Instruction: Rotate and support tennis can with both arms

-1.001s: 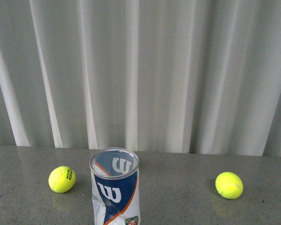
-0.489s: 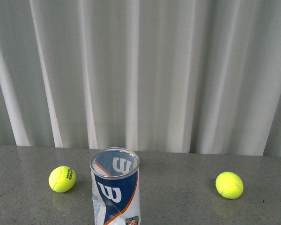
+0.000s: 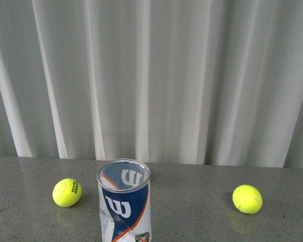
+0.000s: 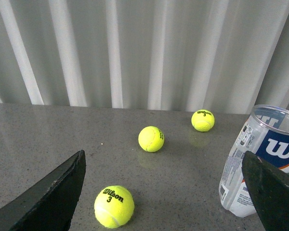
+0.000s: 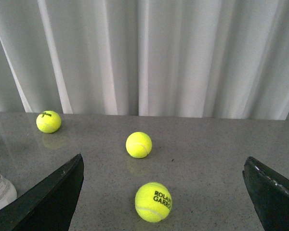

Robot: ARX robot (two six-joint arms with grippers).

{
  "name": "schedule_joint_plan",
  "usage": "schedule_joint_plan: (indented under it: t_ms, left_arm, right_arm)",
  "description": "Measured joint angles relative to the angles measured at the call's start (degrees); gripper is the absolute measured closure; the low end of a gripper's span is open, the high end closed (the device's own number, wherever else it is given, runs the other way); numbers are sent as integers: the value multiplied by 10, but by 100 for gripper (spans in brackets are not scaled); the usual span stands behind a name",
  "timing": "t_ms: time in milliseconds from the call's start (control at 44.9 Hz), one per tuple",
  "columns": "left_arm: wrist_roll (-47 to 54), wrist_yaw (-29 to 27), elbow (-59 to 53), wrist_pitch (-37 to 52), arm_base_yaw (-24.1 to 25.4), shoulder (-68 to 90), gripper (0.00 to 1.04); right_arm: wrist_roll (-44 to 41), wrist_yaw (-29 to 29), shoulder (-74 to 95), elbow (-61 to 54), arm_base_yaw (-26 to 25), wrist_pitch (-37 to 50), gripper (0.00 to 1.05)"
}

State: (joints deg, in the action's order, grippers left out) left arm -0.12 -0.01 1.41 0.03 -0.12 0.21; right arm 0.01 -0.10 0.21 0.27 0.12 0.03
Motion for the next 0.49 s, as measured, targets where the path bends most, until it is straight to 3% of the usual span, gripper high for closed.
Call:
schedule_joint_plan:
  t_ms: [489]
  left_arm:
    - [0,0,0,0,0,0,7]
  right_arm:
    - [0,0,0,0,0,0,7]
